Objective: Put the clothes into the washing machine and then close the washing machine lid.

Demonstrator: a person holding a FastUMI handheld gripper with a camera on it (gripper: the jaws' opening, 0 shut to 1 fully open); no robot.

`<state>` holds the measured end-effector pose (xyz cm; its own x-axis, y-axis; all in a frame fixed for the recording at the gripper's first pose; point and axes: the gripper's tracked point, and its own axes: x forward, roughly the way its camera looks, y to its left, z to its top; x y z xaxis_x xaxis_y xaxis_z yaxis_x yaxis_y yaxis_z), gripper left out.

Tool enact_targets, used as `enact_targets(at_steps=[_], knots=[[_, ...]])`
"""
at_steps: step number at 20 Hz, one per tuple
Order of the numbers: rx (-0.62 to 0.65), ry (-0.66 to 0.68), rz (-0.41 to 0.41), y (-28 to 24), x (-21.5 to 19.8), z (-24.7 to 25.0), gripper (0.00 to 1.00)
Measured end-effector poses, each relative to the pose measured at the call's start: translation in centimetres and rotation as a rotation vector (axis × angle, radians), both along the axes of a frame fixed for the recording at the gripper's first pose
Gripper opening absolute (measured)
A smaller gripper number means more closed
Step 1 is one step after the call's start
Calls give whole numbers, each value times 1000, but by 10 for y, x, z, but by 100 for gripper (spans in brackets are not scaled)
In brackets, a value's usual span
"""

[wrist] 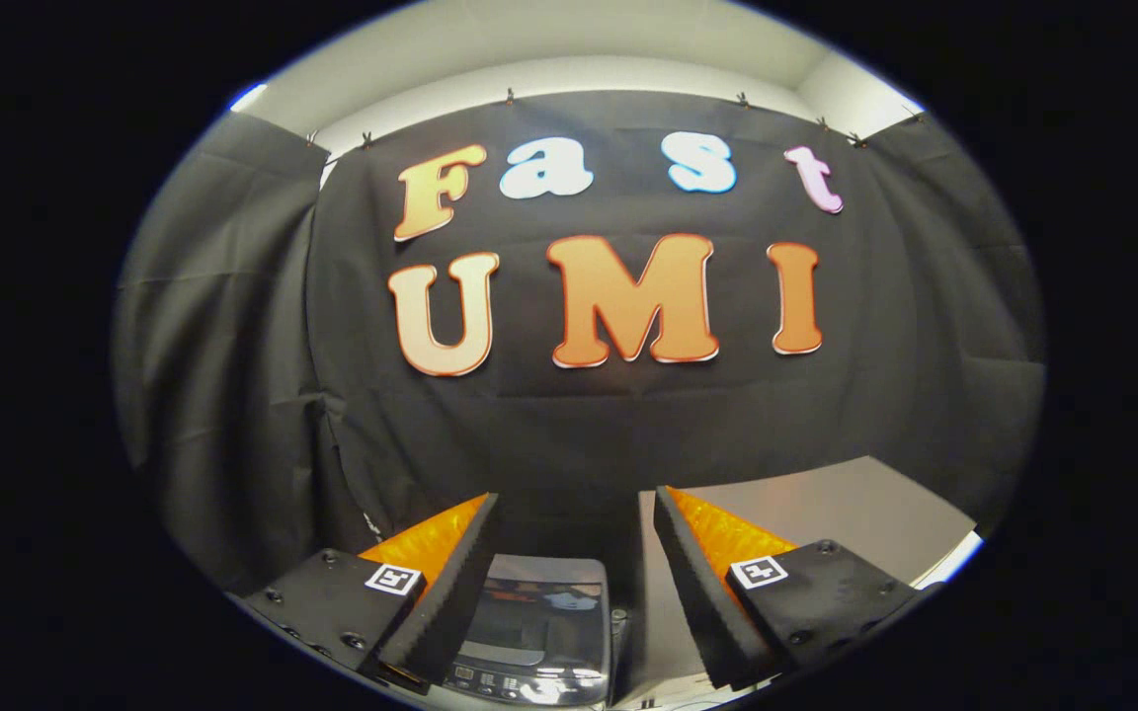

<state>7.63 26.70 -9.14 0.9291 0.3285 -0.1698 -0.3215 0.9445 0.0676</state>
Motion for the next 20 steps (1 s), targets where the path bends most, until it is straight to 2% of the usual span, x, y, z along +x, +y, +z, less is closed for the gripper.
enact_targets(at_steps=[7, 16, 20], knots=[[23, -78, -64, -107, -49, 28, 98], [47, -73, -82, -204, -95, 10, 98], [34, -53, -130, -237, -107, -2, 98]])
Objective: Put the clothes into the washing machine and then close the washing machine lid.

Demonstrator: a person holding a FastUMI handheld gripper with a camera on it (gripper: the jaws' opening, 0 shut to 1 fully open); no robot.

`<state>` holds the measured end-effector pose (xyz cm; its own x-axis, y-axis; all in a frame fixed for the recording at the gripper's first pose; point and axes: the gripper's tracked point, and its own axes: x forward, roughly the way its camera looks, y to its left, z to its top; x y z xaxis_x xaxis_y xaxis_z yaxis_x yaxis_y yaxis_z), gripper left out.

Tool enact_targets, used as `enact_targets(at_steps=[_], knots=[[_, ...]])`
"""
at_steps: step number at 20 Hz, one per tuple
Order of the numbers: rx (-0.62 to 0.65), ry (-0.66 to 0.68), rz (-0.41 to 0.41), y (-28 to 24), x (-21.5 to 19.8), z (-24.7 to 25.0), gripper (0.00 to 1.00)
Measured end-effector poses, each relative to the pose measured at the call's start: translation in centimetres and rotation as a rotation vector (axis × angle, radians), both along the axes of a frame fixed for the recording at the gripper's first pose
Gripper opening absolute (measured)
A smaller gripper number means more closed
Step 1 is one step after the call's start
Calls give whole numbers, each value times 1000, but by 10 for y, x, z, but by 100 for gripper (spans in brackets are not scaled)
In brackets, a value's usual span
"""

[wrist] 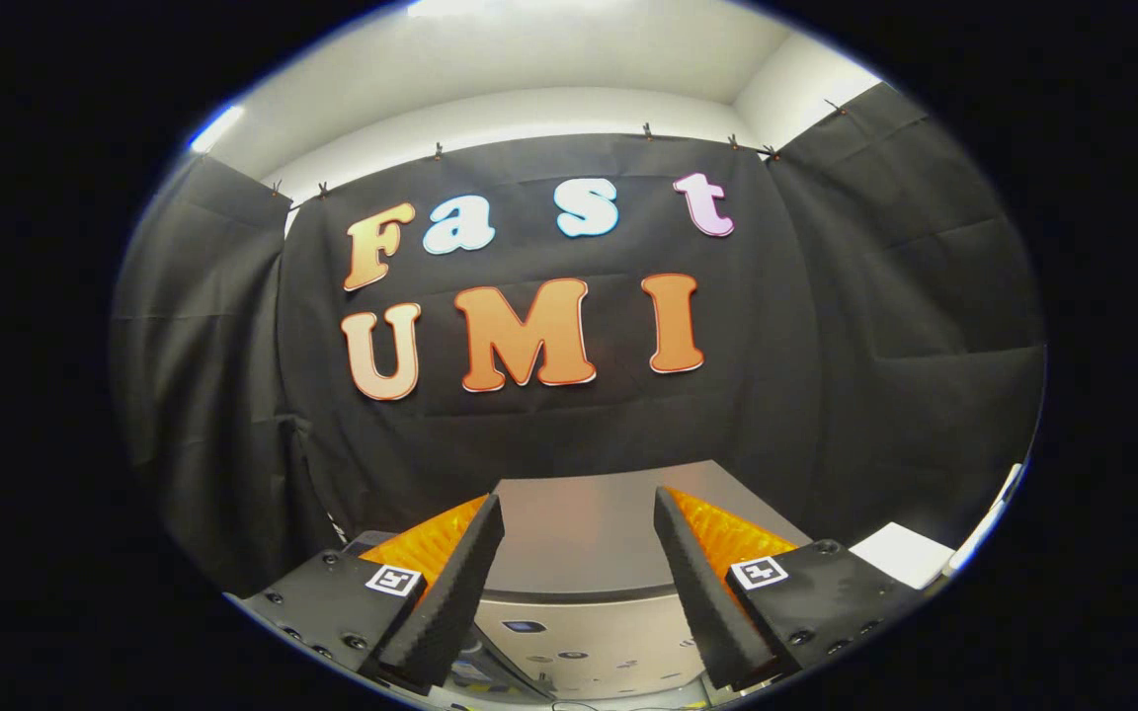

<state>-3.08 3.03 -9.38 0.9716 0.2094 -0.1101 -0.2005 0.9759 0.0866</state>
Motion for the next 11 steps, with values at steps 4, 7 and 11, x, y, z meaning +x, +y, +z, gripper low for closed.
enact_targets(at_steps=[4, 7, 11], knots=[[-4, 0, -31, -18, -13, -9, 98], [-21, -4, -45, -30, -26, -11, 98], [-50, -10, -62, -41, -38, -8, 98]])
